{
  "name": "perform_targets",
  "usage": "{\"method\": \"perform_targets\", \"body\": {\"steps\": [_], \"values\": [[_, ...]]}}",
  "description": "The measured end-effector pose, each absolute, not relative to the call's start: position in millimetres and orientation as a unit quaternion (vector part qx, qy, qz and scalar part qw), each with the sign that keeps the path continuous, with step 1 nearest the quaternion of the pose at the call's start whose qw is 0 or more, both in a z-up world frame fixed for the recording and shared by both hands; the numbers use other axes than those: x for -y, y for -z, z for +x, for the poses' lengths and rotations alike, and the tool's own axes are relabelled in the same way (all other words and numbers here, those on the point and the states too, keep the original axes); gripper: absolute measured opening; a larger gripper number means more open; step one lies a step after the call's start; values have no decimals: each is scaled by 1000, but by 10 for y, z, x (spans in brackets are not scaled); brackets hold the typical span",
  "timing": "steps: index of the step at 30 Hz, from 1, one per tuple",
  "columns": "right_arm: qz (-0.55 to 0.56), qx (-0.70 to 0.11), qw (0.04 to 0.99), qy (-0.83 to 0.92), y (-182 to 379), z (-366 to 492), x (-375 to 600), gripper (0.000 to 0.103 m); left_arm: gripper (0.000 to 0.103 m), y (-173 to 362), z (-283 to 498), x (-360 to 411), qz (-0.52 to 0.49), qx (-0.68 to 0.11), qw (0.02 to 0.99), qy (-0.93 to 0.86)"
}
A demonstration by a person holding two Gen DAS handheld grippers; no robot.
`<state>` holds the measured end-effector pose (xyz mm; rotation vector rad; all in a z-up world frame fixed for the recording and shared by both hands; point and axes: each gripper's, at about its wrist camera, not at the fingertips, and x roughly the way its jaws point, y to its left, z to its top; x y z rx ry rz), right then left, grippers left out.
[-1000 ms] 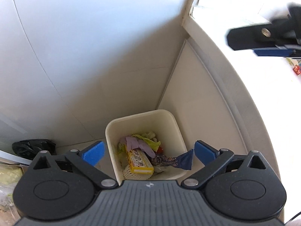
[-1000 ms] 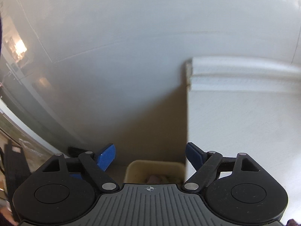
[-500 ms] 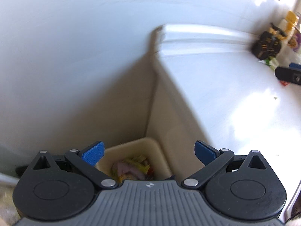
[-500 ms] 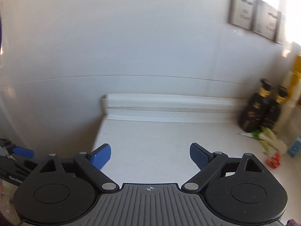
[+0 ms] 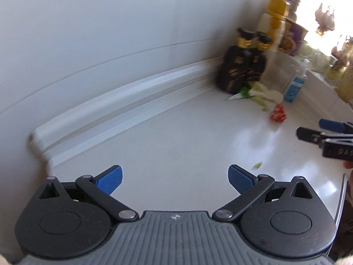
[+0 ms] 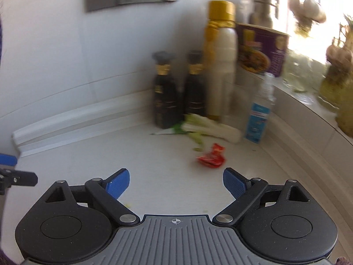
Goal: Collect trash
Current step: 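Move both open tools back over the counter toward the red wrapper, then grasp the cabbage stalk with the left tool while the right tool grasps the red wrapper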
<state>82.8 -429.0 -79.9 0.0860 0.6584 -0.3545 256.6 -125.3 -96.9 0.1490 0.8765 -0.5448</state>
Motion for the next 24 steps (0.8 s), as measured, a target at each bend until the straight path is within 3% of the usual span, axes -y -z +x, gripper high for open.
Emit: {"method": "perform_targets", "body": {"steps": [7,17,20,22,24], "values": [[43,-324,926,187,1024,959,4710,94,102,955,2755,2034,89,-376,853,351],[20,-336,931,144,1310,1248,4909,91,74,1083,3062,2945,108,-331,825,445],[20,-331,933,140,1353,1290,4946,83,65,1185,3163,3114,121,-332,822,447],[26,-332,933,137,1381,1315,4983,69,59,1247,3215,3194,130,-334,822,442],[32,-333,932,136,1406,1324,5017,62,56,1294,3245,3243,136,-333,823,439]]}}
